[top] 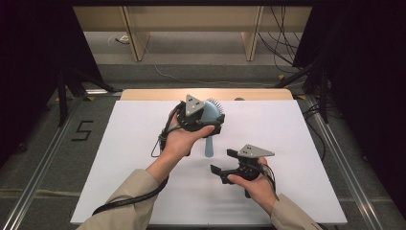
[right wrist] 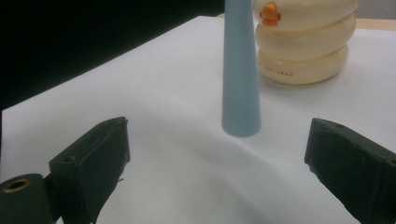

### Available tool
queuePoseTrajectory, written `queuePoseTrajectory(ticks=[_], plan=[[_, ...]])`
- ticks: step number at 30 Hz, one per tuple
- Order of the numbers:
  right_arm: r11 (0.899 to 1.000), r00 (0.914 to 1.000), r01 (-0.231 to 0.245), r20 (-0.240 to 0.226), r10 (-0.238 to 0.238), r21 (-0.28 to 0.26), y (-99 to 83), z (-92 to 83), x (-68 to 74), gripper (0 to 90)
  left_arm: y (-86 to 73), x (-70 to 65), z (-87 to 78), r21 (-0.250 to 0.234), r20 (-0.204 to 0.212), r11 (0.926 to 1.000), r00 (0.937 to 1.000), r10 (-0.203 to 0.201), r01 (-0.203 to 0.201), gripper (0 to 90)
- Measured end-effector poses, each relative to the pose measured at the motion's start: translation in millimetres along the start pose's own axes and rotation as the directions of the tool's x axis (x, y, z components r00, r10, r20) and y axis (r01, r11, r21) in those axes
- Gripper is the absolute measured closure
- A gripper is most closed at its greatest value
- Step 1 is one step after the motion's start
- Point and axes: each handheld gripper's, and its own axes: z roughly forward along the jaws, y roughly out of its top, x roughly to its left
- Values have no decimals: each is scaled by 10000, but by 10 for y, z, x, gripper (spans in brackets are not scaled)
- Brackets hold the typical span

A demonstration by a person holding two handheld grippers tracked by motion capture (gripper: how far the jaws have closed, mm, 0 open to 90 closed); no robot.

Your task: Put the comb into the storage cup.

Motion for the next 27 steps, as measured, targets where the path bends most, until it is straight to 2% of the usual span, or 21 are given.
queuePoseTrajectory(ticks=[4, 7, 13, 16, 27], plan=[[9996, 9998, 193, 57, -194, 188, -7, -20, -26, 45, 19, 41, -21, -82, -101, 10000, 9999, -36, 36, 193], [9997, 9998, 161, 118, -163, 192, -9, -35, -46, 41, 29, 68, -39, -120, -165, 9999, 9998, -75, 73, 192], [9989, 9988, 412, 241, -417, 218, -8, -86, -69, 5, 49, 126, -63, -212, -311, 9997, 9994, -135, 129, 193], [9982, 9976, 510, 457, -523, 302, -19, -108, -84, 3, 60, 155, -78, -260, -397, 9996, 9991, -153, 142, 193], [9981, 9925, 610, 1056, -616, 93, -4, -222, -149, 3, 109, 252, -120, -516, -730, 9983, 9969, -295, 258, 193]])
